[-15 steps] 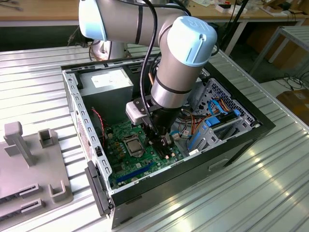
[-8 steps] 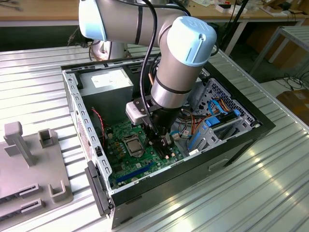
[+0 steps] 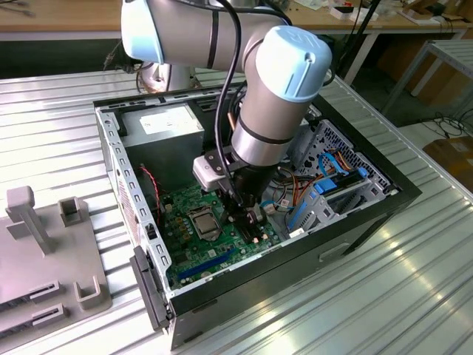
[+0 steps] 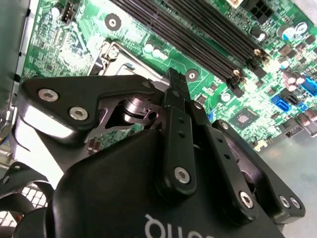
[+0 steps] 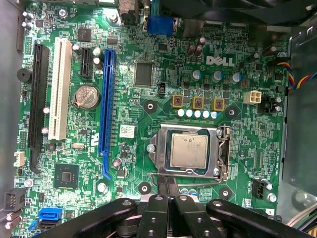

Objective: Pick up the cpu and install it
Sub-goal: 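Install the first cpu locking lever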

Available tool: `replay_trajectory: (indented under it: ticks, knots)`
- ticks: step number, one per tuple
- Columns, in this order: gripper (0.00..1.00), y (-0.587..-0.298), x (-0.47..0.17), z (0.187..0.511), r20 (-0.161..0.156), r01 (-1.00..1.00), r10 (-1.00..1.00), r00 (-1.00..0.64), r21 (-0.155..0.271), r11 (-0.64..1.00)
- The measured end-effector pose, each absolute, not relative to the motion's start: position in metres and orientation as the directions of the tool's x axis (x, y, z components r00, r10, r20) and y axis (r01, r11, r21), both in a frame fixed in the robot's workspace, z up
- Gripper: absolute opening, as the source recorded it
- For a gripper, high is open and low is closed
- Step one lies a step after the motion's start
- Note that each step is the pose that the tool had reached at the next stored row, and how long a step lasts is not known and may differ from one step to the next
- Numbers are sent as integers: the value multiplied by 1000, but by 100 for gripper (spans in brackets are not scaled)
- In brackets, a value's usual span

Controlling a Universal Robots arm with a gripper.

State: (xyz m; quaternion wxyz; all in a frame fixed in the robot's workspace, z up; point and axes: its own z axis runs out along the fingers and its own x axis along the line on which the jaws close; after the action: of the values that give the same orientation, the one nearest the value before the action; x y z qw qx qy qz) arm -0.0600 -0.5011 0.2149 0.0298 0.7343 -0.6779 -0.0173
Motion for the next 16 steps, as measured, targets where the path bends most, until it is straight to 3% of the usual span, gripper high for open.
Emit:
replay_trajectory:
  ticks: [16]
  knots:
    - [11,-501,-57,207,15,-995,-997,80,67,-79]
